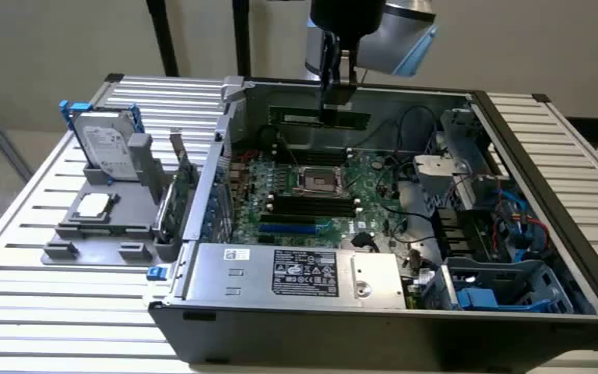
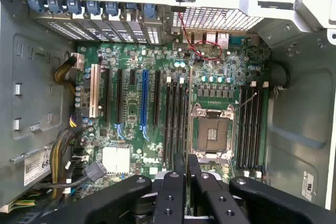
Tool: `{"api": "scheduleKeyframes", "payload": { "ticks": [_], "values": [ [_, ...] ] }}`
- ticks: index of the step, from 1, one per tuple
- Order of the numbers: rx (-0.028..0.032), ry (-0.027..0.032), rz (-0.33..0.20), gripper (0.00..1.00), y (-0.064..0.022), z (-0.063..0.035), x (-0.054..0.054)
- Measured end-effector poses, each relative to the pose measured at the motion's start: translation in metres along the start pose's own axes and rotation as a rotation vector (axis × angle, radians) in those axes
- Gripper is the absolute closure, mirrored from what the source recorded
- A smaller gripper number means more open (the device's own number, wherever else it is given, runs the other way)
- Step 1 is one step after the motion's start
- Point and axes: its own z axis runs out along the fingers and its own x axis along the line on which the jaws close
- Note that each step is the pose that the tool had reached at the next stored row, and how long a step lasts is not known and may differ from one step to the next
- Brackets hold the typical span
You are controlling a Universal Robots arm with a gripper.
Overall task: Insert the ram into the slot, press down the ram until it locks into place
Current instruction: 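Insert the ram into the slot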
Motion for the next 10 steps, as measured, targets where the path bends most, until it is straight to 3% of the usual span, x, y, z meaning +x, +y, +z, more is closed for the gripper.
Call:
{"api": "scheduleKeyframes", "payload": {
  "ticks": [10],
  "values": [
    [0.0000,0.0000,0.000,0.86,0.0000,0.0000,0.0000]
  ]
}}
